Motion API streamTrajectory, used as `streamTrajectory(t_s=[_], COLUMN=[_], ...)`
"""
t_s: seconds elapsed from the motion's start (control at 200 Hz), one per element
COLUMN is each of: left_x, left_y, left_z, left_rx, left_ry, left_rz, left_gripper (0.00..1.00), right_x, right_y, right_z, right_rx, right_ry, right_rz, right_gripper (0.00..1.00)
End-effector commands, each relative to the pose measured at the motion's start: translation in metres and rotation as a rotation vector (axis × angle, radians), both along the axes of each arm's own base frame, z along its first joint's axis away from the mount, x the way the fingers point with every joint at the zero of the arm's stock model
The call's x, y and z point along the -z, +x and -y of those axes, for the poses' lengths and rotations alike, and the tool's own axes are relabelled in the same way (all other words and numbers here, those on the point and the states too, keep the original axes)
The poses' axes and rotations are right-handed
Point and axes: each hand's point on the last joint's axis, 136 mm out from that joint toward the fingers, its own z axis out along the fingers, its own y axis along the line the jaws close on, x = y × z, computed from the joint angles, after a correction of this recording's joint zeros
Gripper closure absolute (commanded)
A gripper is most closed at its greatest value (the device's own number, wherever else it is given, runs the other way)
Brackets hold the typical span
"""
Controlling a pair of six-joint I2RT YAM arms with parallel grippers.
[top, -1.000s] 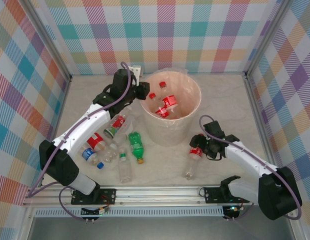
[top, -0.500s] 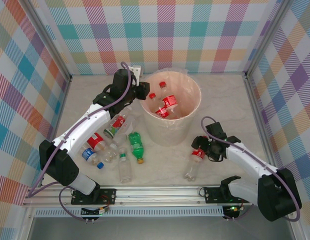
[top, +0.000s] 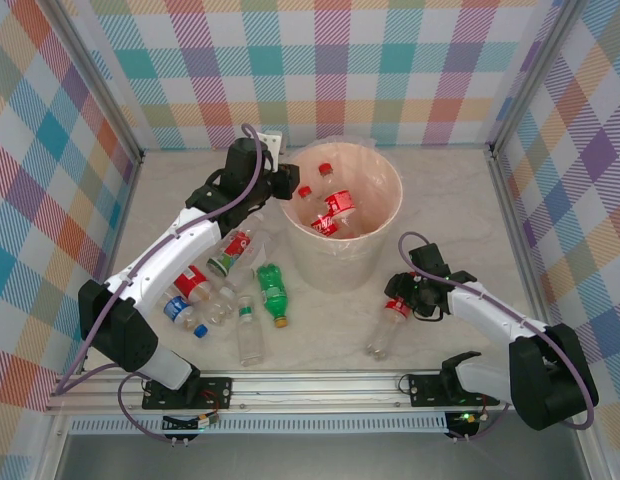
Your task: Put the plastic bottles in the bin
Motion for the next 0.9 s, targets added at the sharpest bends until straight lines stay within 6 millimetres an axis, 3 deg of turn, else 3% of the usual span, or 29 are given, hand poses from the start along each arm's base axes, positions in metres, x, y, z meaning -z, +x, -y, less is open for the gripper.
streamTrajectory(t_s=[0.0, 0.265, 0.485, 0.63, 0.7, 0.895], left_x=[0.088, 0.084, 0.078, 0.076, 0.074, 0.073], left_y=[-0.03, -0.032, -0.034, -0.036, -0.037, -0.038], left_z=[-0.005, -0.002, -0.002, 0.001, 0.001, 0.001], left_rx=[0.052, 0.063, 0.068, 0.077, 0.078, 0.075], left_ry=[0.19, 0.172, 0.162, 0.145, 0.138, 0.136], left_rz=[-0.253, -0.251, -0.241, -0.243, -0.24, -0.234], left_gripper=[0.73, 0.73, 0.74, 0.73, 0.73, 0.73], right_x=[-0.001, -0.022, -0.076, -0.093, -0.11, -0.192], right_y=[0.002, 0.006, 0.014, 0.019, 0.026, 0.058], right_z=[0.0, 0.002, 0.02, 0.034, 0.041, 0.057], right_rx=[-0.005, -0.001, -0.011, 0.001, 0.002, -0.048], right_ry=[0.005, 0.055, -0.016, -0.057, -0.073, -0.183], right_rz=[0.012, 0.096, 0.232, 0.27, 0.303, 0.453], right_gripper=[0.39, 0.44, 0.49, 0.56, 0.61, 0.62])
